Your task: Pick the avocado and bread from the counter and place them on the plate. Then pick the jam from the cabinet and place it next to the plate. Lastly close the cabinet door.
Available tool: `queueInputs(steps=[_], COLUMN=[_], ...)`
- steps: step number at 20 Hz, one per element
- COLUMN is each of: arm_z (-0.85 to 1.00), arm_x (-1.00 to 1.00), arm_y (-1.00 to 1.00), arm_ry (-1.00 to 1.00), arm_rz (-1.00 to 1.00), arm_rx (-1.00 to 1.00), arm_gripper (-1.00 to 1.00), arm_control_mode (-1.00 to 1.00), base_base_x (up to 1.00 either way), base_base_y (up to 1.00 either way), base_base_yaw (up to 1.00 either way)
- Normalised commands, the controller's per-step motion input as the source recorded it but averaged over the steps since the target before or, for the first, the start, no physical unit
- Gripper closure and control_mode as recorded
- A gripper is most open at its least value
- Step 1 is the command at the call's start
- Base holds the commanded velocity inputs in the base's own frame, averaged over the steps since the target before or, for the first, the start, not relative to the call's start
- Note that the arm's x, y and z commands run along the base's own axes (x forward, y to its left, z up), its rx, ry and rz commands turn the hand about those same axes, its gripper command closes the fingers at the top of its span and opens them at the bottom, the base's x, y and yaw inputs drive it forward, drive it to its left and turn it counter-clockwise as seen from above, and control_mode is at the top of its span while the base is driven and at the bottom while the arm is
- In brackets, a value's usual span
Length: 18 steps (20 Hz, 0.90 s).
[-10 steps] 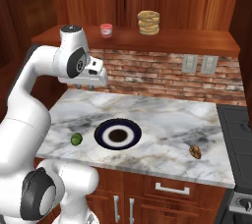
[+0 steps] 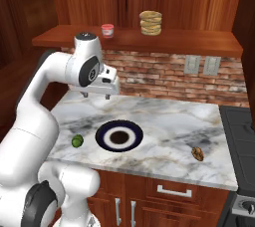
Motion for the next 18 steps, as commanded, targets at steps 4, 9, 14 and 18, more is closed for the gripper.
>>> queueInputs(steps=[4,9,14,18], arm_z=[-0.36,-0.31,-0.29,-0.25], arm_x=[-0.23,-0.1,0.0,0.0], arm_y=[-0.66,-0.7,-0.72,-0.67], arm_ry=[0.0,0.01,0.09,0.14], arm_rz=[0.02,0.0,0.0,0.0], arm_rx=[0.0,0.0,0.0,0.0], arm_gripper=[-1.0,-1.0,-1.0,-1.0], arm_control_mode=[-1.0,-1.0,-1.0,-1.0], base_base_x=[0.0,0.0,0.0,0.0], base_base_y=[0.0,0.0,0.0,0.0], base_base_yaw=[0.0,0.0,0.0,0.0])
